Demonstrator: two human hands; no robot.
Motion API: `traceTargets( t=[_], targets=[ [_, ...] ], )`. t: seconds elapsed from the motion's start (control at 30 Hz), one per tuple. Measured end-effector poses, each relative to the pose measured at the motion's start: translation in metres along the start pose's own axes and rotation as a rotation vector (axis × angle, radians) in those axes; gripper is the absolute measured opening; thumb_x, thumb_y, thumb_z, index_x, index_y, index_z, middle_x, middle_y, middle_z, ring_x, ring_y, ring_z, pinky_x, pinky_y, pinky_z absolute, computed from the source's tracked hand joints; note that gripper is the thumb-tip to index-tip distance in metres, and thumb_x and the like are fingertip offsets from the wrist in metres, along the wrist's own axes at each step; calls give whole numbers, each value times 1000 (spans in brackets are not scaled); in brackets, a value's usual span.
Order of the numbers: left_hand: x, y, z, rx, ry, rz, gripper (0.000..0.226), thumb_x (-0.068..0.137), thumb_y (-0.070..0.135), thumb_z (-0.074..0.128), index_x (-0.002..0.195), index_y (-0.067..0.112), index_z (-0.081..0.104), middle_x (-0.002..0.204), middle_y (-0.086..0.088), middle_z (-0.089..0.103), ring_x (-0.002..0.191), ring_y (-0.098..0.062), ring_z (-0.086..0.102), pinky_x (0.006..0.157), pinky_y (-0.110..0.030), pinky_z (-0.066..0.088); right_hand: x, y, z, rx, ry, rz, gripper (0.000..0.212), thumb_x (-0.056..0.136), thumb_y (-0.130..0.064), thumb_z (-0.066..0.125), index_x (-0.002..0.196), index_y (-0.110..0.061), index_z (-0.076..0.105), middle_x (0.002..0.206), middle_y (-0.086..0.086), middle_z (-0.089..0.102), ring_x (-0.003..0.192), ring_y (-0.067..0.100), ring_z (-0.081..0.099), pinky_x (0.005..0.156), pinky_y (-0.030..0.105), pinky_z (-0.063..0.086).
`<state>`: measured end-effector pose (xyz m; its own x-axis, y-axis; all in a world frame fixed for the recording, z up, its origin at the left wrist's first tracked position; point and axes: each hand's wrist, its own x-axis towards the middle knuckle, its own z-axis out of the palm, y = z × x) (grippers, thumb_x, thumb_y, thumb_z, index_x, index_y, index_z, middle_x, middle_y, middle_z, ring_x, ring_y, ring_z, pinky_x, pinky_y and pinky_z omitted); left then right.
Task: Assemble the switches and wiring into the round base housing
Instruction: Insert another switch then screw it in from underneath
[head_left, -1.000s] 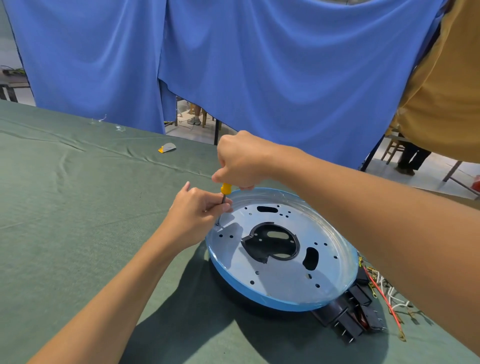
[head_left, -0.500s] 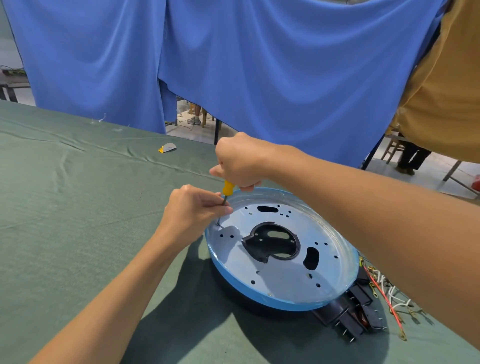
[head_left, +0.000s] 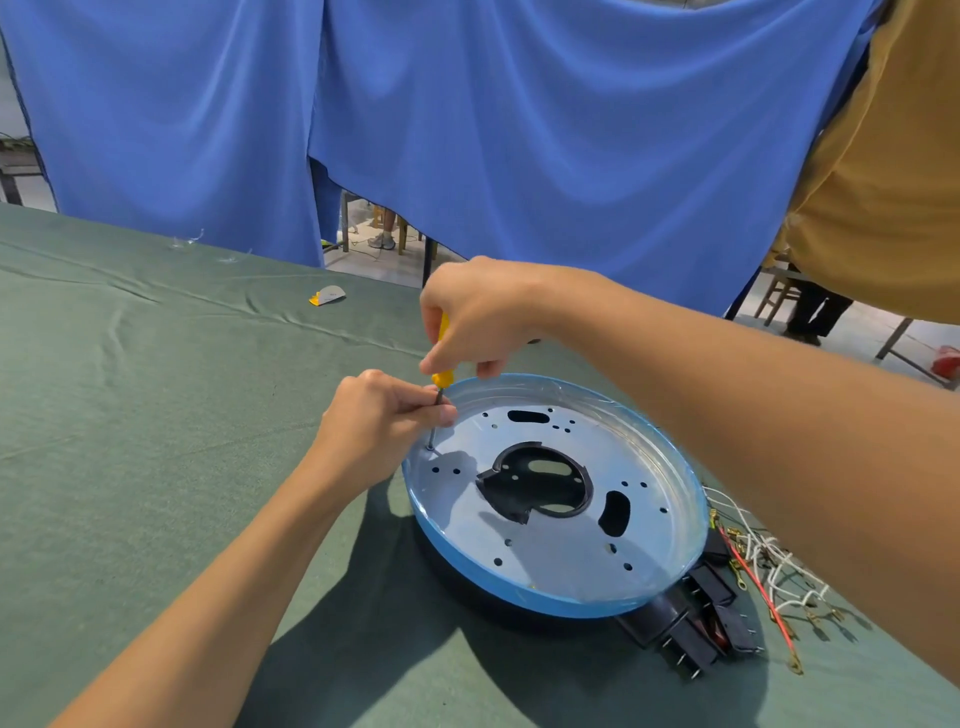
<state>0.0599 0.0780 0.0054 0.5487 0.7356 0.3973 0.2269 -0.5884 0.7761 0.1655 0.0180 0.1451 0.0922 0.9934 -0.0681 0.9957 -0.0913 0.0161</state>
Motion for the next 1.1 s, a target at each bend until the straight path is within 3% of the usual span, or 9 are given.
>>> traceTargets(
  t=[0.17, 0.27, 0.37, 0.53, 0.6, 0.67, 0.83, 1.0, 1.1],
  targets=[
    [-2, 5, 3, 114, -52, 55, 11, 90, 21, 69, 89, 19, 80, 89, 7, 77, 92, -19, 69, 101, -24, 26, 3, 3, 9, -106, 100, -30, 32, 97, -23, 51, 67, -12, 50, 59, 8, 57, 55, 21, 67, 48, 24, 50],
    [-4, 4, 3, 8, 56, 13, 12, 79, 21, 81, 76, 32, 77, 78, 7, 76, 76, -20, 69, 82, -38, 53, 5, 4, 12, -60, 87, 11, 43, 101, -33, 48, 63, -11, 46, 56, 7, 58, 45, 19, 61, 48, 23, 47],
    [-2, 1, 3, -17, 32, 42, 14, 80, 22, 79, 72, 33, 77, 64, -6, 70, 57, -17, 44, 62, -38, 44, 2, 3, 5, -51, 21, 8, 43, 93, -46, 58, 74, -8, 58, 60, 4, 62, 42, 13, 63, 48, 23, 51],
    [0, -2, -2, 44, -109, 86, 13, 91, 16, 68, 86, 20, 79, 80, -9, 76, 70, -20, 64, 73, 0, 28, 1, 2, 6, -123, 60, -32, 27, 90, -29, 62, 72, -9, 61, 59, 3, 67, 53, -6, 57, 47, 26, 48],
    [-1, 0, 1, 42, -41, 78, 7, 87, 17, 73, 86, 18, 80, 81, -4, 77, 75, -18, 67, 93, -4, 25, 2, 2, 10, -106, 88, 4, 32, 91, -25, 55, 63, -11, 52, 51, 1, 63, 65, 12, 64, 44, 24, 42],
    [-2, 2, 4, 18, 48, 62, 5, 80, 20, 79, 80, 25, 80, 78, -1, 77, 69, -9, 65, 89, -13, 32, 2, 1, 8, -109, 60, 36, 34, 94, -31, 54, 66, -10, 52, 49, 0, 63, 64, 20, 66, 44, 21, 43],
    [2, -3, 0, 69, -45, 115, 12, 90, 17, 70, 83, 17, 79, 77, -21, 71, 84, -40, 64, 97, 2, 8, -1, 0, 3, -164, 36, -62, 28, 90, -36, 65, 81, -10, 62, 64, 6, 67, 55, 2, 63, 43, 21, 48],
    [-2, 0, 4, 74, 45, 98, 4, 82, 19, 77, 81, 17, 80, 79, -7, 76, 75, -20, 64, 82, -2, 23, 4, 3, 13, -112, 70, 22, 37, 97, -31, 50, 66, -12, 45, 48, 0, 60, 62, 19, 62, 44, 22, 37],
    [-2, 1, 3, 57, 83, 92, 4, 79, 21, 80, 82, 18, 81, 83, 1, 77, 68, -4, 62, 92, -7, 25, 3, 5, 10, -66, 36, 11, 38, 92, -43, 59, 71, -12, 53, 66, 4, 66, 45, 13, 64, 47, 22, 47]
  ],
)
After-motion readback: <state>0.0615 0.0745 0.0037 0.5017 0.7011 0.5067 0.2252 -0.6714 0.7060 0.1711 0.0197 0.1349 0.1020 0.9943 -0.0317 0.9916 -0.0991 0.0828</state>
